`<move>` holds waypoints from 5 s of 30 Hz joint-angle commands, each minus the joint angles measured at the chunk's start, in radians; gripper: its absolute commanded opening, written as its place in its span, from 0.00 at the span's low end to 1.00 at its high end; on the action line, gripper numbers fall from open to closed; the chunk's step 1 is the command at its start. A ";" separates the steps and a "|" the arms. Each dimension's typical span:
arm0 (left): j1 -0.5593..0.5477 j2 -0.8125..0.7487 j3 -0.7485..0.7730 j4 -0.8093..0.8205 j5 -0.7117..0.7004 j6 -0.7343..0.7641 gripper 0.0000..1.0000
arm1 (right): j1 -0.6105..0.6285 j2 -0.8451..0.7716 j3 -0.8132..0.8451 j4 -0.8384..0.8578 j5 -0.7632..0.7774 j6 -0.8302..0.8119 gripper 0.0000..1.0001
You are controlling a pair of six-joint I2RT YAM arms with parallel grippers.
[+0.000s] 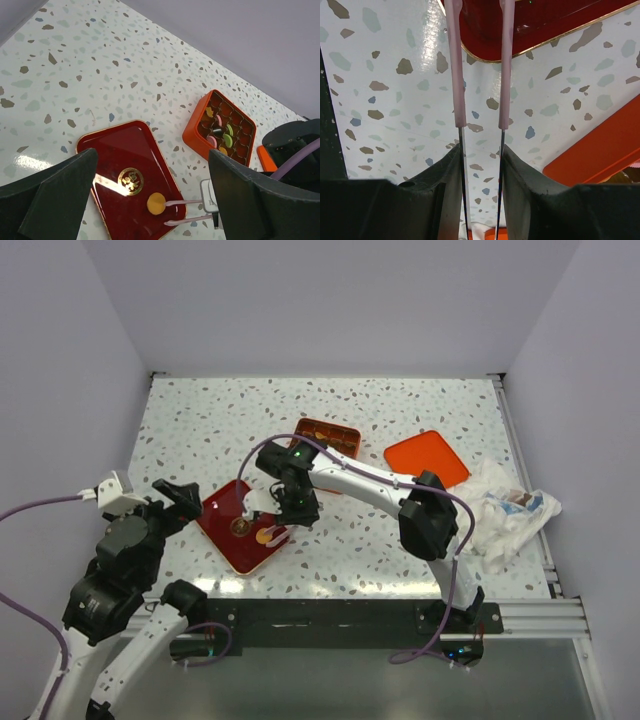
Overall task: Pack the cookies
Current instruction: Pick up the fake cookies from the plate, then place the fake cookies in the packing box.
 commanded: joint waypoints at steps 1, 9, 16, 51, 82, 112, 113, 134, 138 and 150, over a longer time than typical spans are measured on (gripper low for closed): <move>-0.002 -0.005 -0.021 0.022 0.001 -0.028 0.97 | 0.013 -0.002 0.034 0.037 0.041 0.026 0.35; -0.002 -0.028 -0.052 0.045 0.014 -0.056 0.97 | 0.013 0.007 0.033 0.075 0.090 0.048 0.38; -0.002 -0.025 -0.054 0.045 0.022 -0.059 0.97 | 0.022 0.021 0.023 0.083 0.090 0.057 0.40; -0.002 -0.037 -0.066 0.058 0.033 -0.071 0.97 | 0.041 0.050 0.043 0.036 0.057 0.092 0.28; 0.000 -0.031 -0.061 0.059 0.040 -0.074 0.97 | 0.039 0.024 -0.007 0.083 0.073 0.112 0.41; 0.000 -0.003 -0.043 0.081 0.048 -0.062 0.97 | -0.054 -0.166 0.036 0.028 -0.091 0.130 0.13; 0.000 -0.002 -0.044 0.082 0.050 -0.062 0.97 | -0.066 -0.175 0.039 0.022 -0.091 0.132 0.13; -0.002 0.040 -0.090 0.163 0.085 -0.046 0.97 | -0.571 -0.074 0.236 -0.104 0.119 -0.055 0.14; -0.002 0.038 -0.101 0.173 0.085 -0.050 0.97 | -0.585 -0.048 0.235 -0.118 0.162 -0.112 0.14; -0.002 0.015 -0.107 0.160 0.076 -0.054 0.98 | -0.587 0.026 0.295 -0.167 0.225 -0.202 0.15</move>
